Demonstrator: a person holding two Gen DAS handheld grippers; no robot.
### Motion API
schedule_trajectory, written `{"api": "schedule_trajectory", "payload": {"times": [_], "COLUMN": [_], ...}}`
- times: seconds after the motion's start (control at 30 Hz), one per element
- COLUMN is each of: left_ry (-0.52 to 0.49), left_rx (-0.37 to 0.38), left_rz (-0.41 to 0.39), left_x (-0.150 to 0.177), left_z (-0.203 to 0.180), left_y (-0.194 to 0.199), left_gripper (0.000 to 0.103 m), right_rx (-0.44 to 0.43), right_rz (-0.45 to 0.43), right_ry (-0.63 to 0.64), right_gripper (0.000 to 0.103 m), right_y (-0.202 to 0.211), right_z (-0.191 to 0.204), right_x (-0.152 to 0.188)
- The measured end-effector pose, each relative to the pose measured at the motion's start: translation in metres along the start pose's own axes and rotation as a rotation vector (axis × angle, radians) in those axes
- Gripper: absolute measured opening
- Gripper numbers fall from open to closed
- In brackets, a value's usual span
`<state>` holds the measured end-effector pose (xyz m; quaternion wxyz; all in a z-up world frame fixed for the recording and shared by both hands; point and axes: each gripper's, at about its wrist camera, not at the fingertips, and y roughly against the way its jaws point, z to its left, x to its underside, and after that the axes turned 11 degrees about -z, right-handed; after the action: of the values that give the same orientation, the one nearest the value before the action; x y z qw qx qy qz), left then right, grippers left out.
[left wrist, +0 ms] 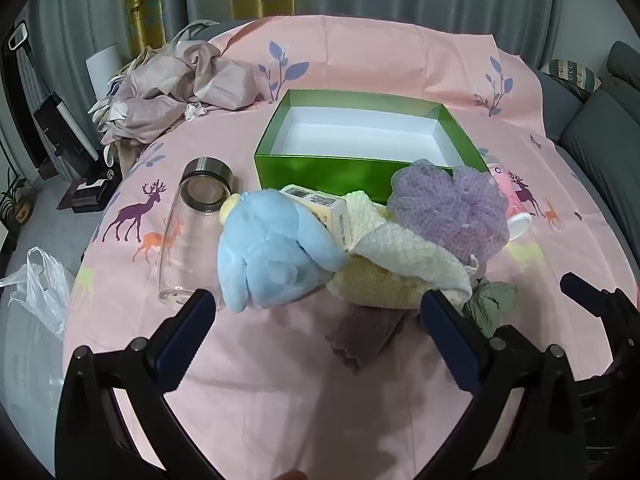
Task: Organize soft objects
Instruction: 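Move the right tool toward the sage-green scrunchie on the sheet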
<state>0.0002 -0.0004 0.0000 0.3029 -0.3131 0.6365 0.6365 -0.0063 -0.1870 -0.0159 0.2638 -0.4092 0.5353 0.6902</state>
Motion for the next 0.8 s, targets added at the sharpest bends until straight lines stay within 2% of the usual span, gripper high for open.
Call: {"api": "schedule_trajectory", "payload": {"times": [0.27,0.43,0.8], "left_ry": [0.008,0.013,0.015], "left_rx": [0.011,0.025,0.034], "left_rz": [-0.001,-0.026,-0.024], "left_x": [-0.013,-0.003,-0.002], "left_z": [-0.001,0.0,-0.002], "left_y": [-0.001,0.002,0.001], "left_gripper": [0.102,0.102,0.102], "right_rx": [-0.005,0.002,0.017], "right_rz": [-0.004,-0.012,-0.031], "right_ry": [-0.003,0.027,0.038], "right_gripper": [0.103,0.103,0.103], "right_y": [0.001,0.0,0.006], "right_z": [0.0,0.0,-0.002], "right_x": [-0.005,-0.006,-0.005]}}
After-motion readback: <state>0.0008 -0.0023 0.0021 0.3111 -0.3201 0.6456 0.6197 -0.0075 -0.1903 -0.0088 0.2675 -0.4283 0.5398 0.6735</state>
